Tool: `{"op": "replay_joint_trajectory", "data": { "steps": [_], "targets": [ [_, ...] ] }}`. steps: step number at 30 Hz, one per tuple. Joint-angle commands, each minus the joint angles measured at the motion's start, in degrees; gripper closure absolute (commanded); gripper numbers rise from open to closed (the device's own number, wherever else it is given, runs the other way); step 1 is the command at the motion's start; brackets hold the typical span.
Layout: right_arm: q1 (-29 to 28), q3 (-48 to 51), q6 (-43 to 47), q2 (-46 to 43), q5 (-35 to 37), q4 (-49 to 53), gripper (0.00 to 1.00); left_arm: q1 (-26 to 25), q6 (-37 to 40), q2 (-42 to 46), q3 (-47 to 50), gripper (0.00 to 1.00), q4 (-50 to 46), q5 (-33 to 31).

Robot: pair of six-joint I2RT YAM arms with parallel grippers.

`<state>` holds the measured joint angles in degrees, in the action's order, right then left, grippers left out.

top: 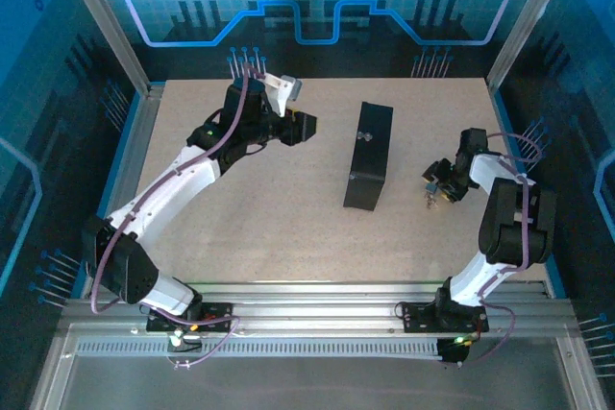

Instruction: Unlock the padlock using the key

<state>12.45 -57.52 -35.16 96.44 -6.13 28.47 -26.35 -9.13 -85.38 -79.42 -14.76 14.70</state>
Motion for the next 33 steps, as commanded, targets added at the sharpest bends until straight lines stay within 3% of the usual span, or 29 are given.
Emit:
{"op": "replay_joint_trajectory", "data": {
  "steps": [1,8,11,20,33],
  "targets": [
    [-0.38,-2.69,2.78,-3.61,0.95,2.73,0.26,0.94,-0.61,1.64,0.95,0.48,-1.14,-1.97],
    [-7.95,-10.25,3.81,-11.99,-0.11,10.06,0.18,1.22,-1.11,0.5,1.44,0.47,-1.26,-2.11],
    [-13.33,-12.64,2.61,-14.53,-1.71,10.96,0.0,1.21,-1.18,-0.63,1.51,0.47,-1.38,-1.41],
    [-28.33,-20.84,2.37,-12.88,4.93,15.99,0.0,1.21,-2.7,-3.59,1.59,0.47,-1.72,0.68],
    [-36.93,-29.76,3.73,-3.14,13.38,23.01,0.0,1.22,-1.86,-4.55,2.15,0.48,-1.72,1.75]
  ]
}}
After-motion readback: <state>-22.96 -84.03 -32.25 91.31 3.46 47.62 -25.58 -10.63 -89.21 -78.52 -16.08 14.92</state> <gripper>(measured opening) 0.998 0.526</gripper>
